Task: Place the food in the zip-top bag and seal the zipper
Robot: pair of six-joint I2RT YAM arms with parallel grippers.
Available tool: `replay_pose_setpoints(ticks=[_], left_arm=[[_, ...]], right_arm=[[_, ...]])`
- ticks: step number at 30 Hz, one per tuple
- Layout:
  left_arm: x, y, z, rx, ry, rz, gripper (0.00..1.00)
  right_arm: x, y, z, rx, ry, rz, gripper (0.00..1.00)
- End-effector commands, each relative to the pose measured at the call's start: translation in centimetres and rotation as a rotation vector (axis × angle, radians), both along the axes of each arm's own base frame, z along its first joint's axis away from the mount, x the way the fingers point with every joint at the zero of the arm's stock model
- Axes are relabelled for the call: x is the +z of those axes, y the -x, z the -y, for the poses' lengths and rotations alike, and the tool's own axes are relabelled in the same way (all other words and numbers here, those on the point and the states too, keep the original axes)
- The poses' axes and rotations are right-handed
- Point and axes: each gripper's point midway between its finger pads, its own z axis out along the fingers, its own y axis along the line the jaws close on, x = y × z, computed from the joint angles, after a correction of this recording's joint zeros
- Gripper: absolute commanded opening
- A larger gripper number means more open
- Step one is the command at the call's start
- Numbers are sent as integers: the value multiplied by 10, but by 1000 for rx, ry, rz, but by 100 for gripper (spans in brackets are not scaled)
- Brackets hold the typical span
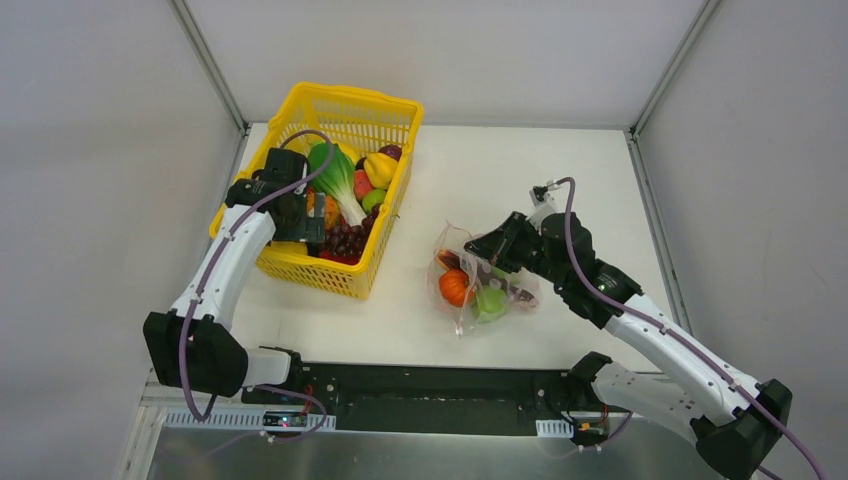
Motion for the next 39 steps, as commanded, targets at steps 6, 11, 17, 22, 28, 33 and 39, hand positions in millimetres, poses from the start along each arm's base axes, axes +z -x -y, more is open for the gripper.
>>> replay_pose_setpoints(ticks=[6,11,17,22,28,33,39], left_arm=[[-24,2,-16,42,-87,-119,99],[-46,2,-23,67,-124,-172,98],[-55,5,-20,68,-106,-200,76],[-25,14,-11,44,-38,-109,56],[31,23,16,-38,134,97,41],[56,29,41,-103,282,226,36],[70,29,45,-104,312,284,35]], right_arm=[[25,0,-2,17,-43,62,5],[28,1,-2,18,-48,67,5],[29,3,1,13,-49,68,5],[28,4,3,5,-48,59,5],[23,3,0,2,-61,43,5],[23,3,-2,13,-62,37,5],[24,4,-1,12,-69,41,5]])
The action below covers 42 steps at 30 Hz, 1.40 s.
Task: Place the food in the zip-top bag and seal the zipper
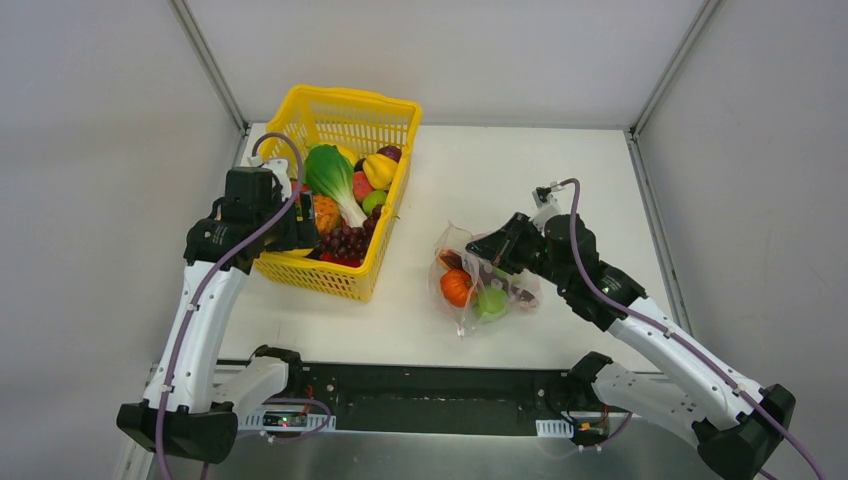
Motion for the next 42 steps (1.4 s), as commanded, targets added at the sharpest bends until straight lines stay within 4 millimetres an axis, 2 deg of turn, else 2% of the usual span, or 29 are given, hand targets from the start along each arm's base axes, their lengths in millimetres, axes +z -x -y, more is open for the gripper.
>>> replay_pose_setpoints(ticks=[1,4,10,17,27,42], left_arm=[[14,-1,12,-16,74,38,35],[26,-4,21,-35,129,92,35],[58,-14,52,-110,307,225,35],[81,-14,77,-179,465,319,35],[101,-1,101,-288,572,364,35],[118,28,173,-535,645,360,35]], right_arm=[[20,0,-4,14,-55,42,5],[20,0,-4,14,-55,42,5],[20,0,-4,14,-56,42,5],[20,0,-5,15,-57,43,5],[22,-1,-8,23,-63,44,5],[28,-4,-4,-7,-84,57,5]])
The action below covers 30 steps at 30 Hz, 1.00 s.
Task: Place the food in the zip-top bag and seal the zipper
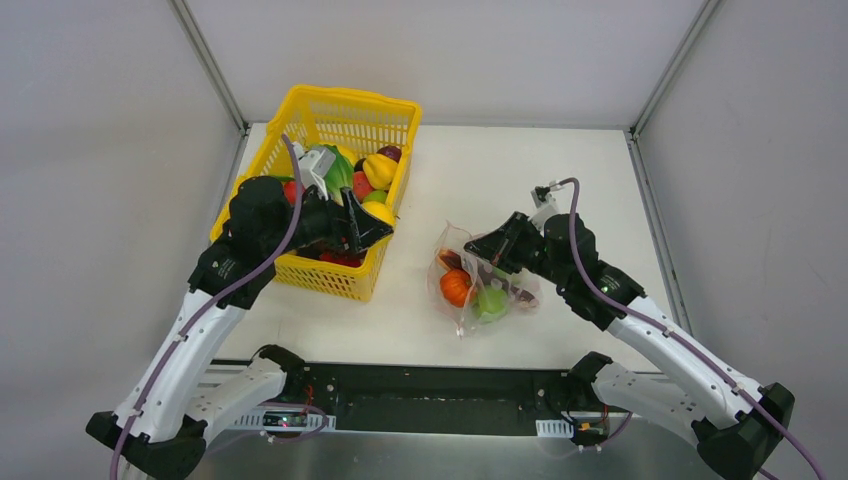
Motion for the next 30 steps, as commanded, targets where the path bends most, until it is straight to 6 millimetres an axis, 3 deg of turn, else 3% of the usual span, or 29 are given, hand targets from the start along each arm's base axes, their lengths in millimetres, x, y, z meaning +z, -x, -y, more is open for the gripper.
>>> replay_pose_setpoints(ticks=[1,6,16,30], left_arm=[[21,2,17,-38,53,63,35],[22,15,35,-97,86,70,35],[5,42,78,-227,67,51,34],[-13,55,106,-273,20,46,34]], right_arm=[[27,-5,0,-21,-67,67,5],[31,-8,3,-52,-80,77,5],[29,-9,9,-88,-96,76,4],[32,-7,14,-108,-110,78,4]])
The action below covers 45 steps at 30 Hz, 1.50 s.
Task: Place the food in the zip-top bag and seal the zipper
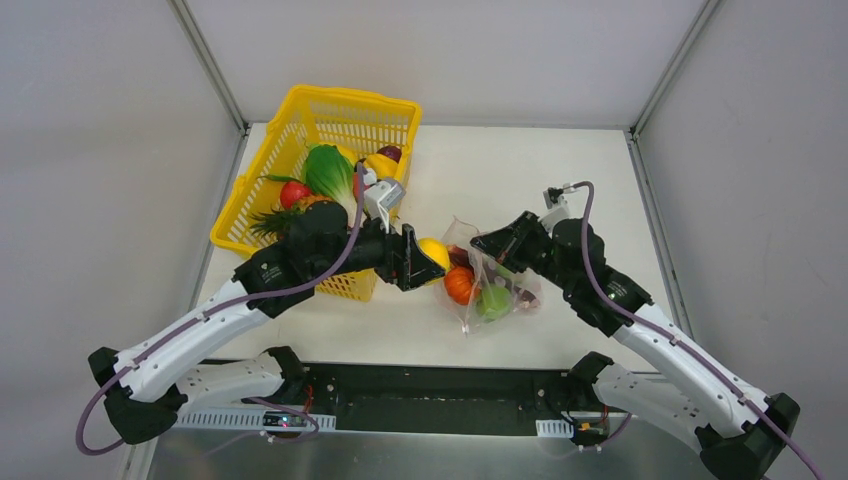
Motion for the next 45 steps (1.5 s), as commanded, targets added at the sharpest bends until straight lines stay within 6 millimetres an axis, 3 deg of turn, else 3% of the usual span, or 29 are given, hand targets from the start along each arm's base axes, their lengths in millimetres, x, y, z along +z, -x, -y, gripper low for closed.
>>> replay_pose_setpoints(ticks=[1,6,10,14,21,24,30,32,34,36,40,45], left_arm=[[2,-6,12,13,21,30,34],[-3,-6,22,13,29,26,34],[1,-5,43,-31,70,16,34],[-14,-4,57,-51,-21,12,35],[-57,-34,50,125,-129,-2,35],[-61,-44,49,178,-166,7,36],[-63,-59,68,216,-215,7,41],[-55,-61,73,238,-200,37,42],[-42,-60,81,218,-133,54,48],[-31,-50,95,121,-94,68,60],[-31,-23,114,-90,-127,39,73],[-23,-19,95,-70,-110,86,93]], right_arm=[[22,-1,4,-29,-65,59,5],[23,1,8,-35,-73,63,5],[25,0,7,-37,-78,62,5],[33,-1,4,-33,-88,71,5],[57,2,4,-20,-135,106,5],[63,5,2,0,-144,116,5],[82,14,-7,67,-211,128,5],[89,15,-7,64,-234,137,5],[96,14,-5,50,-253,137,5],[99,12,-1,23,-269,137,5],[105,5,9,-44,-287,163,5],[93,-1,14,-97,-284,135,5]])
